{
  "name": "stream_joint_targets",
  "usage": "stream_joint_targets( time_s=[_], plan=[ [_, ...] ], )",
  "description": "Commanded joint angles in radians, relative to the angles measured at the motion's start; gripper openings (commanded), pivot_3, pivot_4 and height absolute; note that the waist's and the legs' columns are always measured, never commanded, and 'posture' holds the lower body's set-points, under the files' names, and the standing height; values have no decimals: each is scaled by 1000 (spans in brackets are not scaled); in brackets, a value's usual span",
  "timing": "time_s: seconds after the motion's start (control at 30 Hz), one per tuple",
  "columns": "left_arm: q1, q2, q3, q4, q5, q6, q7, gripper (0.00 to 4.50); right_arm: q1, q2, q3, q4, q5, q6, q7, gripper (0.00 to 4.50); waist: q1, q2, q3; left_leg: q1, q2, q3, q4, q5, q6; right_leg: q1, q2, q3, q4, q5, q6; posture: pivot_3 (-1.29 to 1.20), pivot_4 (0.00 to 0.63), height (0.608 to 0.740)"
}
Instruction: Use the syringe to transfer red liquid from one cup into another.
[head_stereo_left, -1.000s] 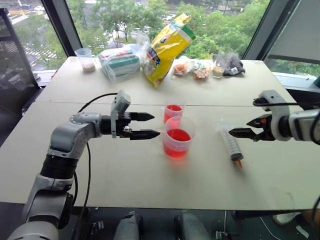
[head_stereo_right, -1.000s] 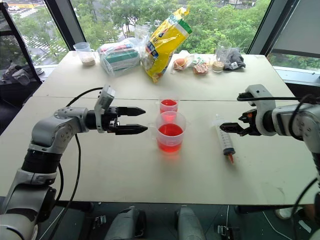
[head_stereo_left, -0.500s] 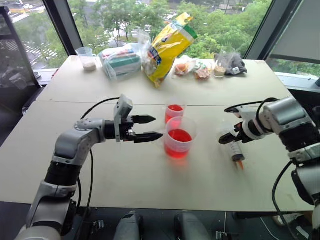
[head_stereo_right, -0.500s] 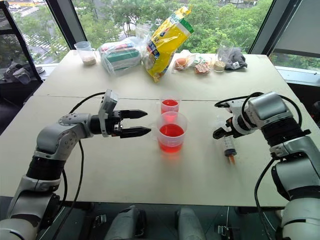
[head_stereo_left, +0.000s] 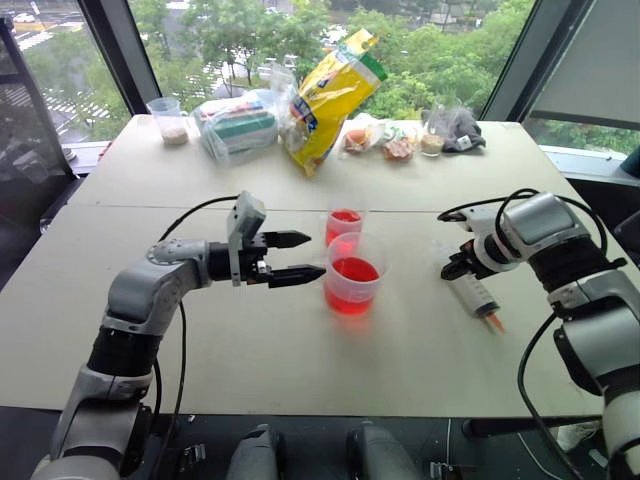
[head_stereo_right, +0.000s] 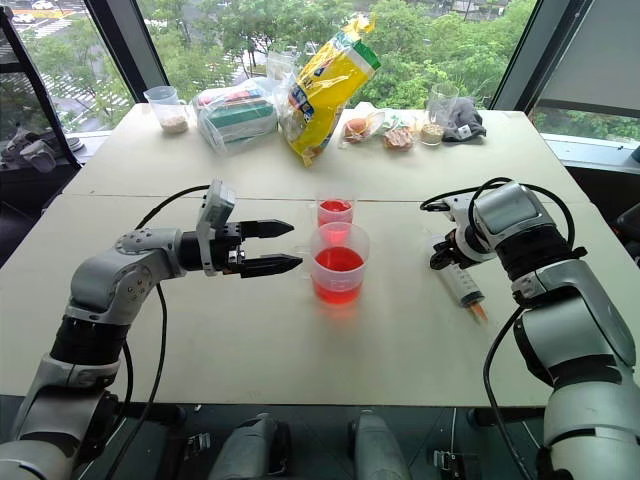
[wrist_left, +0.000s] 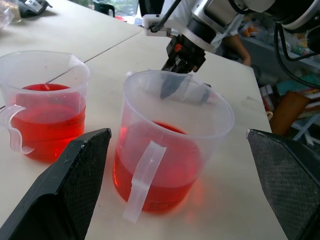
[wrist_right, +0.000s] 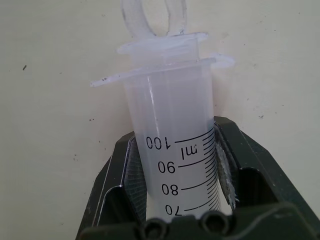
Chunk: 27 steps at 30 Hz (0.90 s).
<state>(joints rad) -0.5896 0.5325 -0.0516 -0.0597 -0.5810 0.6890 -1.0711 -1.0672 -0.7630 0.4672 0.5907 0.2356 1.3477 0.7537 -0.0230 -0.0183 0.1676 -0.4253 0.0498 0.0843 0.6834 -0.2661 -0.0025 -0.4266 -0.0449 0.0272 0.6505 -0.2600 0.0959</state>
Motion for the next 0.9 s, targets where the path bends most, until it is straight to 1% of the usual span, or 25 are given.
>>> stream_joint_targets(
  time_s=[0.03,0.07,0.13,0.23,0.27,0.3,0.33,0.4,0.43,0.47,0.6,0.67,0.73,0.77,0.83,0.9],
  plan=[
    [-37,13,10,-5,-7,-17,-24,4500,17,12,-74,-52,9,36,-10,1529,1,0,0,0,0,0,0,0,0,0,0,0,0,0,0,0,150,740],
    [-45,16,11,3,-6,-18,-30,4500,24,8,-105,-77,11,48,-23,1529,2,0,0,0,0,0,0,0,0,0,0,0,0,0,0,0,150,740],
    [-69,22,12,26,-2,-21,-42,4500,36,2,-227,-171,28,87,-64,1529,4,0,0,-1,0,0,-1,0,0,-1,0,0,0,0,0,0,150,740],
    [-119,28,10,72,4,-27,-64,4500,67,45,-531,-460,81,76,-144,1529,7,2,1,-3,0,0,-1,0,0,-4,0,0,1,0,0,0,150,740],
    [-129,30,9,85,7,-32,-72,4500,75,66,-594,-522,93,81,-166,1529,8,3,2,-4,0,0,-2,0,0,-4,0,0,1,0,0,0,150,740],
    [-139,32,7,99,10,-37,-81,4500,81,97,-651,-578,106,71,-189,1529,9,3,2,-5,0,0,-2,0,0,-6,0,0,1,0,0,0,150,740],
    [-154,31,4,114,12,-40,-88,4500,83,148,-735,-652,138,26,-211,1529,10,3,2,-5,0,-1,-2,0,0,-6,0,-1,1,0,0,0,150,740],
    [-203,21,-8,160,22,-52,-109,4500,59,302,-959,-838,279,-17,-238,1529,11,3,2,-5,0,-1,-3,0,0,-5,0,-2,0,0,0,0,150,740],
    [-222,18,-12,181,26,-59,-120,4500,52,357,-1025,-900,330,-27,-248,1529,11,3,2,-6,0,-1,-3,0,0,-5,0,-2,1,0,0,0,150,740],
    [-238,15,-15,201,31,-66,-130,4500,56,396,-1057,-949,368,-42,-257,1529,11,3,2,-6,0,-2,-3,0,0,-6,0,-2,1,0,0,0,150,740],
    [-316,2,-21,291,58,-93,-166,4500,199,520,-1025,-1122,452,-128,-291,1529,14,1,0,-6,-1,-2,-2,0,0,-3,-1,-4,-1,0,0,0,150,740],
    [-342,2,-22,322,66,-98,-185,4500,324,582,-946,-1173,433,-274,-274,1529,11,1,0,-6,-1,-2,-1,0,0,-2,-1,-4,-1,0,0,0,150,740],
    [-360,1,-24,345,76,-106,-198,4500,423,610,-874,-1186,405,-383,-264,1529,9,1,1,-6,-2,-1,-1,0,0,-2,-1,-4,-1,0,0,0,150,740],
    [-372,0,-25,353,80,-105,-205,4500,507,617,-801,-1168,344,-488,-240,1529,9,1,1,-6,-2,-1,-1,0,0,-2,-1,-4,-1,0,0,0,150,740],
    [-393,0,-28,367,89,-108,-218,4500,627,611,-682,-1126,241,-660,-207,1529,8,1,1,-6,-2,-2,-1,0,0,-3,0,-4,0,0,1,0,150,740],
    [-418,-5,-31,386,98,-115,-228,4500,708,607,-601,-1076,161,-804,-196,1529,7,1,1,-6,-2,-2,-1,0,0,-3,0,-4,0,0,1,0,150,740]
  ],
)
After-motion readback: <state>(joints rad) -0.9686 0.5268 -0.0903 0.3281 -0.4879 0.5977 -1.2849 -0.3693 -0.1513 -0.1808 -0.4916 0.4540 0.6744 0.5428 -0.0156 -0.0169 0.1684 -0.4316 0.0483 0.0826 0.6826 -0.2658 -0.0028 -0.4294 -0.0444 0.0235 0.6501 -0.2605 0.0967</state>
